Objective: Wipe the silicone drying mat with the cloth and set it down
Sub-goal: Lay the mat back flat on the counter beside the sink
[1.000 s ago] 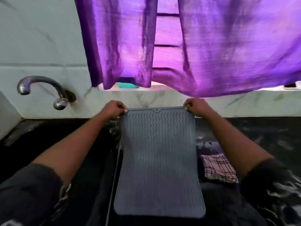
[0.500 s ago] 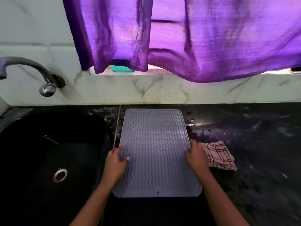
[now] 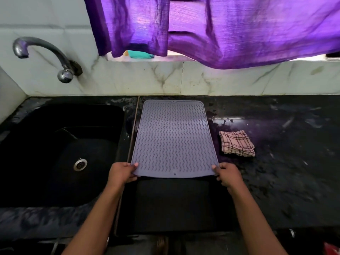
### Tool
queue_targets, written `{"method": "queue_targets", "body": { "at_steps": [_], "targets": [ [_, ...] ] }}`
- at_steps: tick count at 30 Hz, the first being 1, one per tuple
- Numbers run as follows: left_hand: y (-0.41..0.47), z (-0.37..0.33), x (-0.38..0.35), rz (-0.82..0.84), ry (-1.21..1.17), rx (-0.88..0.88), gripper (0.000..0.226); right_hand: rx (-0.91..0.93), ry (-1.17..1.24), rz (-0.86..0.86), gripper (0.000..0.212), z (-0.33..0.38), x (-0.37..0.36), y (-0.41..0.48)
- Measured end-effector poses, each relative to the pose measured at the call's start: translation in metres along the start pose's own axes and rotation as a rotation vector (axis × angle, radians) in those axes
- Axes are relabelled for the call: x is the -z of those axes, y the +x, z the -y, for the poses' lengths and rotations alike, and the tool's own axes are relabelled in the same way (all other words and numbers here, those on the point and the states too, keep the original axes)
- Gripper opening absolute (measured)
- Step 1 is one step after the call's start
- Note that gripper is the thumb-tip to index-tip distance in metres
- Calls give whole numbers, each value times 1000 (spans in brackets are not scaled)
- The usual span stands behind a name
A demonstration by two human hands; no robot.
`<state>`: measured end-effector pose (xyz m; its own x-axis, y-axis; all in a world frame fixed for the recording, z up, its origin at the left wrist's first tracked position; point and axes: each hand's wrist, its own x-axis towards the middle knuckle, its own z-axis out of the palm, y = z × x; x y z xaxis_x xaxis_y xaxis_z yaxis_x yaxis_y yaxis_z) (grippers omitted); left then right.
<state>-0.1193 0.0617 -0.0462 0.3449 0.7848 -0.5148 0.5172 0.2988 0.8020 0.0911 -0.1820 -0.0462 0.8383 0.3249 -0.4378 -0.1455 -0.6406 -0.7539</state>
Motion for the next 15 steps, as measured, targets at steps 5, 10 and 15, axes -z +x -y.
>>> {"method": "queue_targets", "body": {
  "at_steps": [5,10,15],
  "targets": [
    [-30,8,11,33,-123,21,17,29,75,6,19,-7,10,-33],
    [-65,34,21,65,-137,107,17,11,24,51,15,-25,23,-71],
    [-99,62,30,85,-87,179,16,-50,-88,93,16,-55,30,-98]
  ]
}}
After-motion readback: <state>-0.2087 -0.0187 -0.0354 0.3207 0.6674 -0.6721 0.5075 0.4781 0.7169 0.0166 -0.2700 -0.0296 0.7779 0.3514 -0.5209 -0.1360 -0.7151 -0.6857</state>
